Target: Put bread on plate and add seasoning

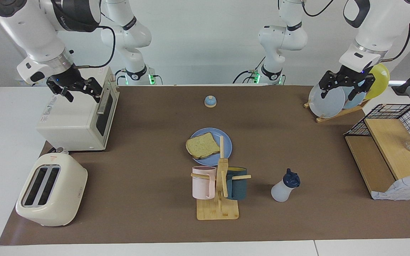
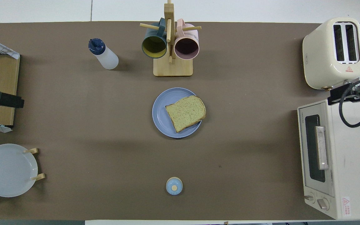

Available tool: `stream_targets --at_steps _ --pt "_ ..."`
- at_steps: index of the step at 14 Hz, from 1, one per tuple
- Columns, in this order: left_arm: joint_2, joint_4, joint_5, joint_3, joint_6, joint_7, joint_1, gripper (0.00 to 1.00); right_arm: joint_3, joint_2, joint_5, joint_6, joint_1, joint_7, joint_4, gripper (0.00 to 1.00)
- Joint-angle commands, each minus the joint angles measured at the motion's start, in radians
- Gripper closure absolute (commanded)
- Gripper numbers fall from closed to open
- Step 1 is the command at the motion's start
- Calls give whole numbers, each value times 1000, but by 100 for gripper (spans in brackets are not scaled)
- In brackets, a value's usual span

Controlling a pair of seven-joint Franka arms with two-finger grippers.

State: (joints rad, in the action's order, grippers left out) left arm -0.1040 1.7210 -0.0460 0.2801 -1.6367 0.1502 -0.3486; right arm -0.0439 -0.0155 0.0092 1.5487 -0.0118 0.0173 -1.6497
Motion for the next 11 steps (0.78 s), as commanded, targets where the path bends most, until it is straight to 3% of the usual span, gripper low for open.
stream_targets --at_steps 1,3,5,6,11 --pt "1 -11 35 -2 37 -9 3 0 9 -11 0 1 -11 -23 -12 0" --pt "-3 -9 38 -30 46 -23 67 0 9 -11 0 1 -11 -23 -12 0" --pt "4 -18 81 -261 72 -24 318 0 7 -11 0 1 -11 -23 -12 0" --pt "10 -20 83 -316 74 -23 373 0 7 -11 0 1 -11 -23 -12 0" --pt "1 -24 77 -323 66 -24 372 0 9 -11 0 1 -11 -23 -12 0"
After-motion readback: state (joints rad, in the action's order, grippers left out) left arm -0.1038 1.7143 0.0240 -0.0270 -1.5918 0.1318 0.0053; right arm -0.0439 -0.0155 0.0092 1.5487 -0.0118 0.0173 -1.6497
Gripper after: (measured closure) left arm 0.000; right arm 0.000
